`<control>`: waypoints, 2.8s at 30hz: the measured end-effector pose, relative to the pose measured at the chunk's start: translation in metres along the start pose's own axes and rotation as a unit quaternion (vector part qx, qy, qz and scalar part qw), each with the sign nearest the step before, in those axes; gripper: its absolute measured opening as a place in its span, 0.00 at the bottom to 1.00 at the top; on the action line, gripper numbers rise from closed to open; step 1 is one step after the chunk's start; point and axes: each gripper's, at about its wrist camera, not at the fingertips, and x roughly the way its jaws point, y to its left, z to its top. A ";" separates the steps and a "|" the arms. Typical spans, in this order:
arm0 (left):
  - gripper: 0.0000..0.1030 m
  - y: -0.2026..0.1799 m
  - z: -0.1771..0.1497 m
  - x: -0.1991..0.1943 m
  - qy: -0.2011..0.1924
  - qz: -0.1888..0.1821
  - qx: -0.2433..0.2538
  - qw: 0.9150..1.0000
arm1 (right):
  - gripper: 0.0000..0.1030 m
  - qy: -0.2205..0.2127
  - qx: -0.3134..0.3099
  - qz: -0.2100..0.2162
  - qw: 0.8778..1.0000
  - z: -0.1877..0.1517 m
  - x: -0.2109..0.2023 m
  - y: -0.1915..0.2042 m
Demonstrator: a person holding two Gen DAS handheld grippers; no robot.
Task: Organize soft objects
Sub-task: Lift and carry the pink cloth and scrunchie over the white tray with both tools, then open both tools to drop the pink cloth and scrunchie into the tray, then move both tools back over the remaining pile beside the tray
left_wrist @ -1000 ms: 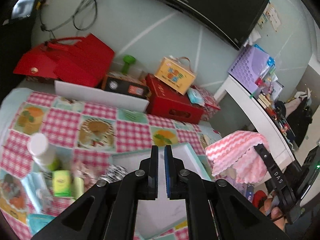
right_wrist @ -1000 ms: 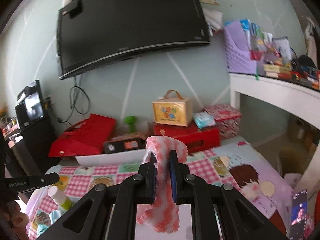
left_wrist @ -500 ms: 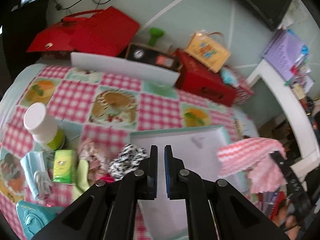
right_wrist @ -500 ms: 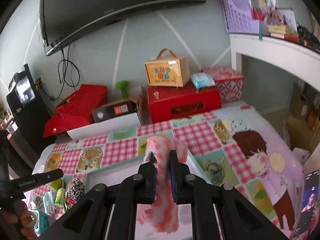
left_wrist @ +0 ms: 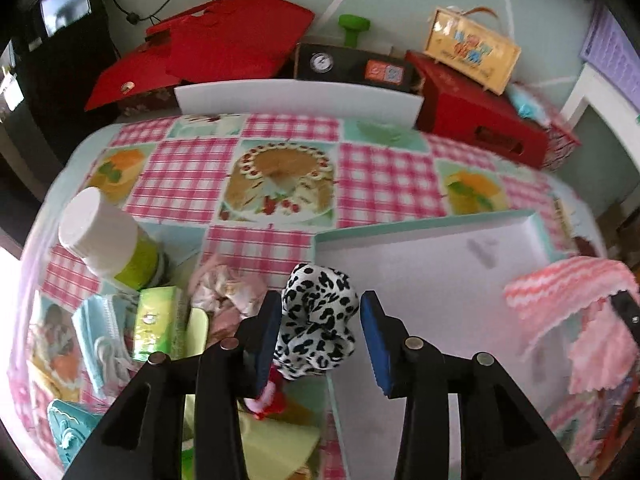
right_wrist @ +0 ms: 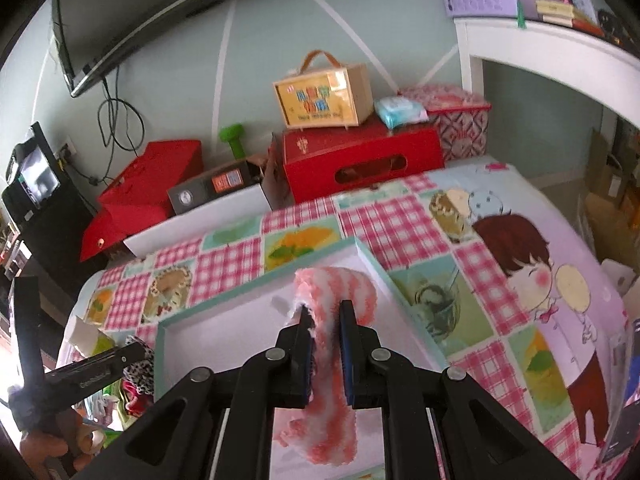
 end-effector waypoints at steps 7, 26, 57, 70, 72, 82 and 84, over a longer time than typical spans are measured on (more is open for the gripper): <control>0.18 0.005 -0.002 0.005 -0.019 0.010 -0.001 1.000 | 0.12 0.051 0.002 -0.005 0.999 -0.011 0.028 -0.004; 0.13 0.023 0.005 -0.048 -0.110 -0.052 -0.027 0.992 | 0.18 0.155 0.004 -0.047 0.987 -0.035 0.077 -0.011; 0.93 -0.014 -0.013 -0.008 -0.043 -0.023 0.011 0.999 | 1.00 0.126 -0.033 -0.100 0.986 -0.027 0.050 -0.004; 0.96 -0.005 -0.014 -0.001 -0.025 -0.004 0.002 1.000 | 1.00 0.114 -0.042 -0.110 0.986 -0.024 0.046 0.001; 0.96 -0.005 -0.014 -0.001 -0.023 -0.002 0.003 1.000 | 1.00 0.116 -0.041 -0.112 0.986 -0.024 0.046 0.001; 0.96 -0.002 -0.013 -0.007 -0.020 -0.007 0.007 1.000 | 1.00 0.114 -0.037 -0.122 0.985 -0.023 0.043 -0.001; 0.96 0.001 -0.012 -0.012 -0.025 -0.009 0.004 1.000 | 1.00 0.111 -0.035 -0.126 0.985 -0.022 0.041 0.000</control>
